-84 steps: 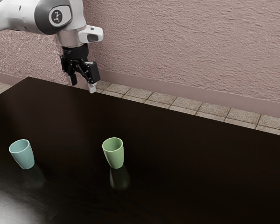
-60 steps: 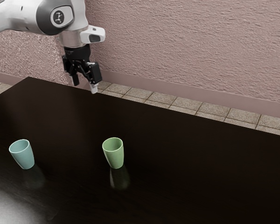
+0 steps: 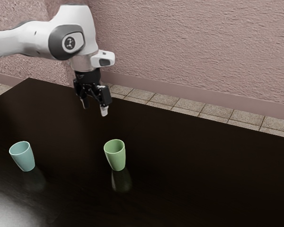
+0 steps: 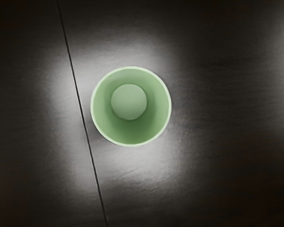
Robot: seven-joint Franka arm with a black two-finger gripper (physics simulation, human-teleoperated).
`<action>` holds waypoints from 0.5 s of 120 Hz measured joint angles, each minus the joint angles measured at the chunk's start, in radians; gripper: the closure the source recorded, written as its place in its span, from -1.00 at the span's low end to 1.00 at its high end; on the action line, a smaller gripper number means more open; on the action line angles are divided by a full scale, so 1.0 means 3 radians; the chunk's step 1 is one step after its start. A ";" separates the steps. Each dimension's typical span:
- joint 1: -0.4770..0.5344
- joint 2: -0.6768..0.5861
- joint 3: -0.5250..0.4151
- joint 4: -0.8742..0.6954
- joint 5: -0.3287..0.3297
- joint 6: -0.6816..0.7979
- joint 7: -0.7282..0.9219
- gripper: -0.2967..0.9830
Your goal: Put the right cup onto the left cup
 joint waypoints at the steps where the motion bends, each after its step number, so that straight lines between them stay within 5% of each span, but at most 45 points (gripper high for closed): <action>1: -0.0001 -0.0001 -0.0003 -0.0014 -0.0006 0.0011 -0.0001 -0.54; 60: -0.0040 0.0262 -0.0135 -0.0434 -0.0191 0.0632 -0.0100 -0.52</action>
